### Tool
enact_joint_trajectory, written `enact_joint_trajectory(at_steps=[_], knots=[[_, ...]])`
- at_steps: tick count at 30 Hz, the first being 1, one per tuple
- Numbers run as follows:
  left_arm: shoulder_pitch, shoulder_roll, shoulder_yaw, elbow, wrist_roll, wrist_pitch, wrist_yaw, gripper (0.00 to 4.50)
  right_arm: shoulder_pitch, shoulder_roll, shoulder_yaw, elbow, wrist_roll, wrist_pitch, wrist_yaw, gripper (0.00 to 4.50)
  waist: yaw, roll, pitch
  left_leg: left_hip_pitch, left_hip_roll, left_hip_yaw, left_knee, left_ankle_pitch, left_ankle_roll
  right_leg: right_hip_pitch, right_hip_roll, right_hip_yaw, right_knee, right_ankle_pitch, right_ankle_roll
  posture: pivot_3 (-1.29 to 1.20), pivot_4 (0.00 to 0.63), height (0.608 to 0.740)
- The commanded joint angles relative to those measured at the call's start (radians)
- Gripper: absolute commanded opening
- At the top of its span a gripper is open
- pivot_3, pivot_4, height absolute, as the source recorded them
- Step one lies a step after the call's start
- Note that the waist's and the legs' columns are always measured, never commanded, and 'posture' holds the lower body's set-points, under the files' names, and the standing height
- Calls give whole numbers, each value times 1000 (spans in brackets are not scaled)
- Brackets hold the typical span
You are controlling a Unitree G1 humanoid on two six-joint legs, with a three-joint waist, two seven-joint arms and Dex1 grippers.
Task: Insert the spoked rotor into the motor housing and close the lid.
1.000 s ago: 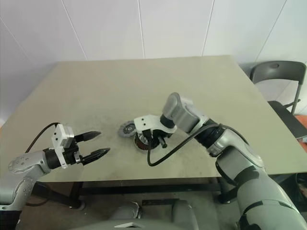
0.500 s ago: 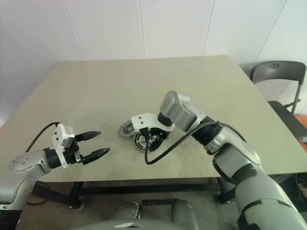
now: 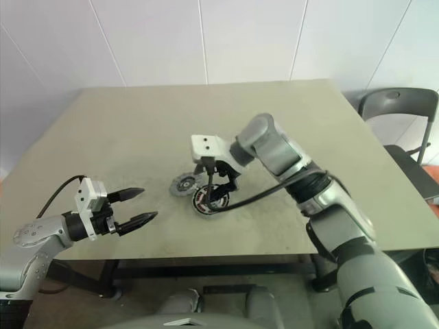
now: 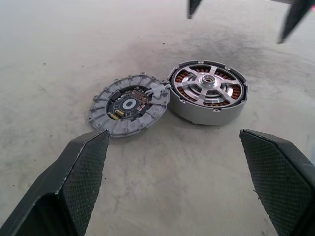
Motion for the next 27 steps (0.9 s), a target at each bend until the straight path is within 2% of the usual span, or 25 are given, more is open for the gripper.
enact_joint_trajectory(at_steps=[1, 3, 6, 16, 22, 27], knots=[[5, -1, 16, -15, 24, -40, 20, 4500, 63, 32, -127, 18, 55, -43, -107, 4463, 1, 0, 0, 0, 0, 0, 0, 0, 0, 0, 0, 0, 0, 0, 0, 0, 0, 740], [6, -3, 15, -13, 22, -45, 18, 4500, 108, 40, -164, 7, 75, -52, -140, 4290, 2, 0, 0, 0, 0, 0, 0, 0, 0, -1, 0, 0, 0, 1, 1, 0, 0, 740], [7, -2, 18, -13, 18, -44, 15, 4500, 193, 45, -211, -31, 107, -48, -191, 3582, 2, 0, 0, 0, 0, 0, 0, 0, 0, 0, 0, 0, 0, 1, 1, 0, 0, 740], [-20, -16, 3, -8, 19, -45, 23, 4500, 306, 76, -165, -10, 74, -128, -246, 80, -1, 0, 0, 1, 0, 0, 0, 0, 0, 1, 0, 0, 0, -1, -1, 0, 0, 740], [-14, -25, 1, -24, 19, -39, 37, 4500, 300, 53, -58, 72, -19, -172, -224, 31, 0, 1, 0, 1, 0, 0, 0, 0, 0, 2, 0, 0, 0, 0, -1, 0, 0, 740], [-6, -22, 5, -35, 12, -29, 46, 4500, 273, 67, -58, 125, -30, -171, -237, 31, 0, 0, 0, 9, 0, 0, 0, 0, 0, 9, 0, 0, -1, -3, 1, 0, 0, 740]])
